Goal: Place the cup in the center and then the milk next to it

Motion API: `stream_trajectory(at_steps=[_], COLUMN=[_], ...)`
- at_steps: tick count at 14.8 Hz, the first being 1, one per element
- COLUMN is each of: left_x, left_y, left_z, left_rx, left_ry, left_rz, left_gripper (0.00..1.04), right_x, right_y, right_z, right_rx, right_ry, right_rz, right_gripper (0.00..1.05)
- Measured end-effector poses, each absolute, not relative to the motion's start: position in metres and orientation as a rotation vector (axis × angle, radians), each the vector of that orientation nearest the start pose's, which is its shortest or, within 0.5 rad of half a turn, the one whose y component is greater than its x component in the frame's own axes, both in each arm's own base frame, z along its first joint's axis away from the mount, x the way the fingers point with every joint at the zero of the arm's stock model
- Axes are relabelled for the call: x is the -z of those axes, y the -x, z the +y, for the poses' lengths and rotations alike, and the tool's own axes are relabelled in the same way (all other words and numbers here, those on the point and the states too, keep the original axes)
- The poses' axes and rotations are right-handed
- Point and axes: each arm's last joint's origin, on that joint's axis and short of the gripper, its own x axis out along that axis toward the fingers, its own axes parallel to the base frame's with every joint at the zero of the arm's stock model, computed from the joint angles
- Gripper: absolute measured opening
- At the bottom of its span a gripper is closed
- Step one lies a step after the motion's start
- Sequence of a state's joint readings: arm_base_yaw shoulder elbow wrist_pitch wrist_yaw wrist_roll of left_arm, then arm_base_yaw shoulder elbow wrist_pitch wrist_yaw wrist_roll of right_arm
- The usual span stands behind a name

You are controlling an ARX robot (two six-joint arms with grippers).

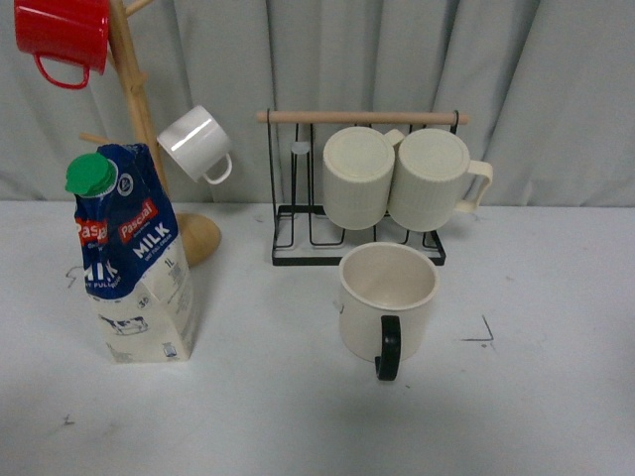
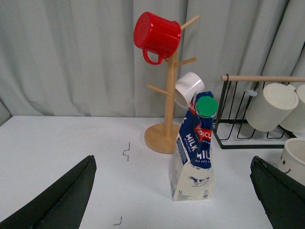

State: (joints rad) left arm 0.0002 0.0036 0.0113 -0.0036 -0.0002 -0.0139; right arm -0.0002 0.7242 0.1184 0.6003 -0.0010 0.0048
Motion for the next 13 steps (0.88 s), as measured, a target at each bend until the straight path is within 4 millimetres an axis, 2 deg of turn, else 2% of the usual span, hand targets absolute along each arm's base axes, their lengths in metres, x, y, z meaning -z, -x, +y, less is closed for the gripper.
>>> stream_trajectory(at_steps=[7,8,13], left_x=[-0.167,-0.167,-0.167], left_y=[-0.097,-0.097,-0.097], left_z=[0.0,0.0,0.0], left_rx=[0.0,0.0,0.0], left_ry=[0.014,0.014,0.014], left_rz=[-0.004,-0.004,-0.004], left_gripper=[0.98,0.98,0.98], right_x=[-0.173,-0.168,-0.17], right_y=[-0.129,-0.128,-0.117], right_z=[0.0,0.0,0.0], right_rx=[0.0,0.0,0.0], right_ry=[-0.005,-0.004,-0.004], right_rz=[-0.031,0.006,-0.011], right_gripper=[0.02,0.02,0.02])
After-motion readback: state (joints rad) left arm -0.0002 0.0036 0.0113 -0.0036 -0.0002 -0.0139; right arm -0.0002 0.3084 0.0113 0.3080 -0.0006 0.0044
